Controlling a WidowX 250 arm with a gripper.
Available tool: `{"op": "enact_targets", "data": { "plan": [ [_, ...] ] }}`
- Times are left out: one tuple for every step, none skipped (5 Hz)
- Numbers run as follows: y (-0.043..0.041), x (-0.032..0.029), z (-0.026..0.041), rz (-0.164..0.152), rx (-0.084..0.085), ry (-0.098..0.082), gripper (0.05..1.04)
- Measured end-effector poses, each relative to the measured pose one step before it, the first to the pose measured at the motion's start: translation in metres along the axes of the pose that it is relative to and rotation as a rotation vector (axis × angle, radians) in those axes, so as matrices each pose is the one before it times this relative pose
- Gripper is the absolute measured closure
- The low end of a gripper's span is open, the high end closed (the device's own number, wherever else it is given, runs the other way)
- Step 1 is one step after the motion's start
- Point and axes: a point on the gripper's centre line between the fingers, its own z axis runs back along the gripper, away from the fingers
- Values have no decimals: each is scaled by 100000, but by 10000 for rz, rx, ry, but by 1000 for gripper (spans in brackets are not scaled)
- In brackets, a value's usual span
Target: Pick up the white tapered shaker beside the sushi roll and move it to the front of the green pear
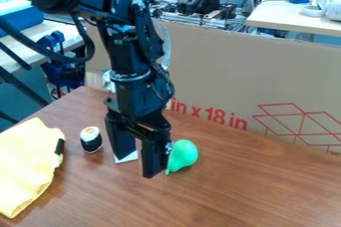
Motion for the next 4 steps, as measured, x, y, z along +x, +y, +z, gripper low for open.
{"op": "enact_targets", "data": {
  "plan": [
    [106, -257, -641, 5, -68, 247, 81],
    [2423, 424, 610, -392, 27, -269, 81],
    [2413, 934, 877, -316, 595, -2, 81],
    [1672, 1254, 715, -303, 331, -477, 81]
  ]
}}
